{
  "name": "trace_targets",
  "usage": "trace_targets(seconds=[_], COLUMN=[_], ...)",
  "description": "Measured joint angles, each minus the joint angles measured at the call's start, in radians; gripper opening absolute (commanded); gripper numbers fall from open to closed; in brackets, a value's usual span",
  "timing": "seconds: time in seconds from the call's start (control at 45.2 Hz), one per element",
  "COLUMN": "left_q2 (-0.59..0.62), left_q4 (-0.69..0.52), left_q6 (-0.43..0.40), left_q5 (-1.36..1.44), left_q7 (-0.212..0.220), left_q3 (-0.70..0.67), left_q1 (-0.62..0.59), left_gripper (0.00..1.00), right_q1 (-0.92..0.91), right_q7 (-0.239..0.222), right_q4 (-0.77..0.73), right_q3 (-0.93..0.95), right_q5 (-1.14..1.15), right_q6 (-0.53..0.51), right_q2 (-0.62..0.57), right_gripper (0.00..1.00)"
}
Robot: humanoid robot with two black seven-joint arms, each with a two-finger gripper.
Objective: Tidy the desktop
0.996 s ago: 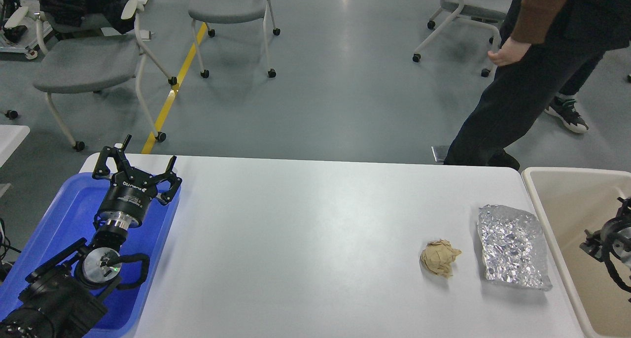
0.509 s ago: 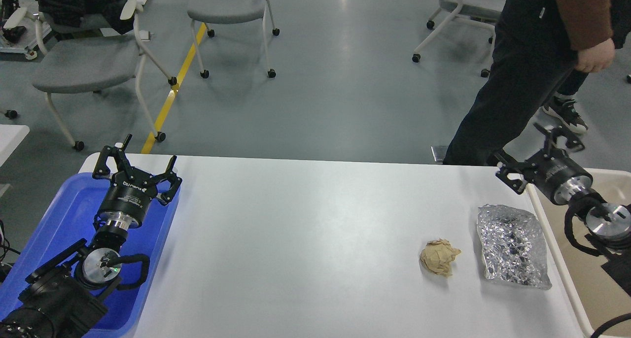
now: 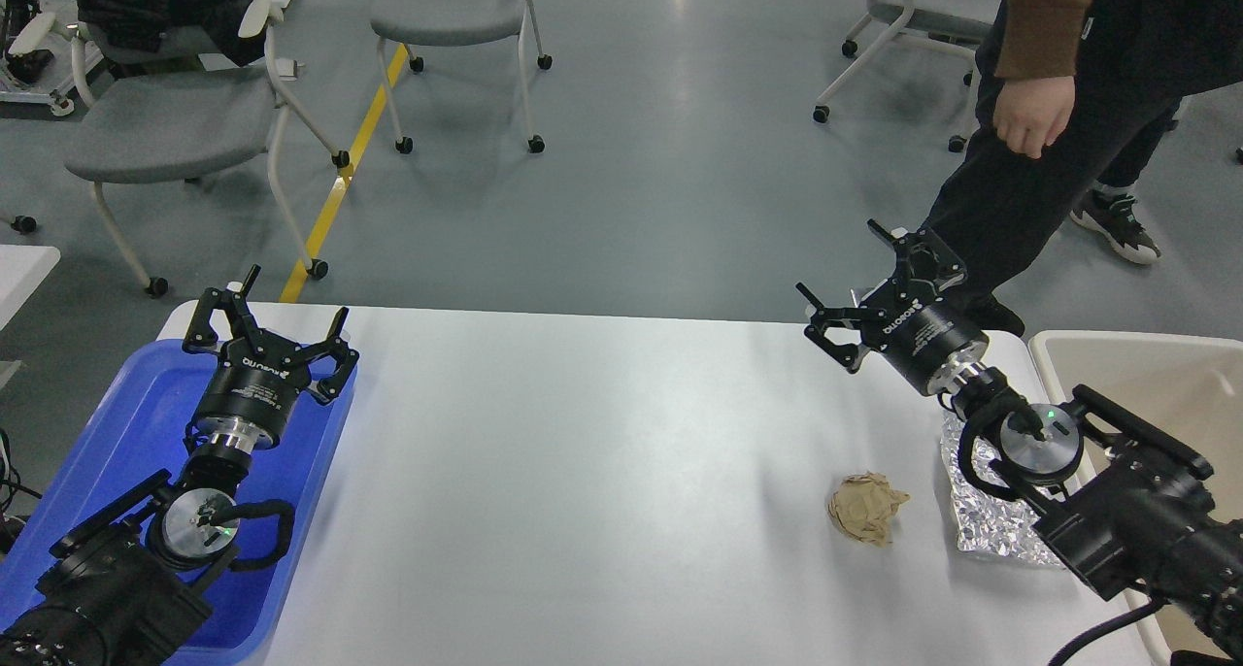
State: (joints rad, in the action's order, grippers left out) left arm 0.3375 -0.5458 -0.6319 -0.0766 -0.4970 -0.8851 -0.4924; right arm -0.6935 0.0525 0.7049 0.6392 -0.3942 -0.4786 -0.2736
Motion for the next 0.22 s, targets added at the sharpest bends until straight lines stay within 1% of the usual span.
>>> trace_targets(seconds=[0.221], left_q2=[0.000], left_q4=[0.000], left_q6=[0.000], left_q5=[0.000], left_q7=[0.000], left_q3=[0.000], left_q1=[0.000], left_gripper=[1.00], right_q1=[0.046], right_q7=[0.003], right_q4=[-0.018], right_q3=[0.003], right_q5=[0.003], right_q6=[-0.039], right_q2=[0.059], right_gripper=[1.00])
